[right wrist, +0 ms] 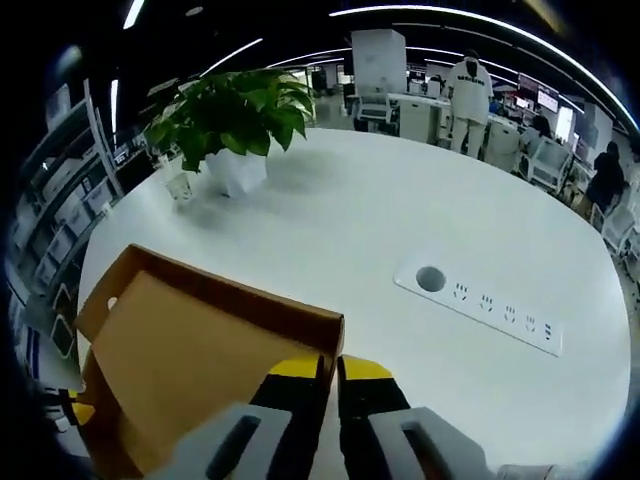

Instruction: Operate the shoe box by opening the lid, removing the specified soft item, and placing it in the target area until the item is outside and the box remains undamaged.

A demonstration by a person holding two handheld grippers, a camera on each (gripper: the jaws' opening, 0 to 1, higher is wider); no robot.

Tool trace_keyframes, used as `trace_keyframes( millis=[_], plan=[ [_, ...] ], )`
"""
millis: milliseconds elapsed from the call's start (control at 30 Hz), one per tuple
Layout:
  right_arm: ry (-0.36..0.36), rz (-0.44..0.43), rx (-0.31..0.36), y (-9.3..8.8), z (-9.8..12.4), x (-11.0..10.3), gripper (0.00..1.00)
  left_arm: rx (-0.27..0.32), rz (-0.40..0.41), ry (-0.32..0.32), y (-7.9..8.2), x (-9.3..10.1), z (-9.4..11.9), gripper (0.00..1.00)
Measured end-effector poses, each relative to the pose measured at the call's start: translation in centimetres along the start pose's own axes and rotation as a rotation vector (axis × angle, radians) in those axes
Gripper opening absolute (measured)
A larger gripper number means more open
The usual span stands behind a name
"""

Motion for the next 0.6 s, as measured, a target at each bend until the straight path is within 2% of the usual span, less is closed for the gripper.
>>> trace_keyframes(
  millis=[600],
  plan=[
    [-0.004,0.025,0.117,2.6,3.8,-0.2,0.00,0.003,0.032,0.008,0.4,0.3,-0.3,0.04]
  ],
)
Point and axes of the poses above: the point that each gripper's makers call its tool centre point, and the gripper's own axes: z roughly backward along the fingers, x roughly to its right, y roughly out of its top, the point moved 4 cm from there along z, roughly backward along the fingers, and after that the axes turned 1 degree about -y, right-handed, at the moved point
